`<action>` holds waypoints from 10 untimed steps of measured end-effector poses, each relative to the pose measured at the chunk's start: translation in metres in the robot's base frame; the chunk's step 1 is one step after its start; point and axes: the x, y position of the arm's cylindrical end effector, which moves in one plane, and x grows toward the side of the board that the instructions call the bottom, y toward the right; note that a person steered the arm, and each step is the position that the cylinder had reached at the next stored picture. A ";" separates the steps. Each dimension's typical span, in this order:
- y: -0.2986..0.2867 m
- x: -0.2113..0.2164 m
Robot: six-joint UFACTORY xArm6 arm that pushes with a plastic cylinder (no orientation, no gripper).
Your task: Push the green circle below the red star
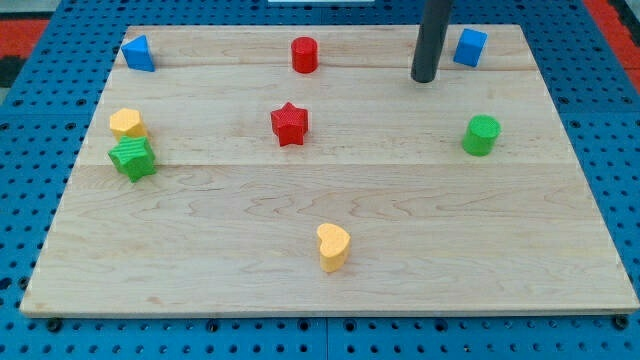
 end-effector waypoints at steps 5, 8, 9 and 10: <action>-0.066 0.034; -0.104 0.017; -0.038 0.037; -0.127 0.035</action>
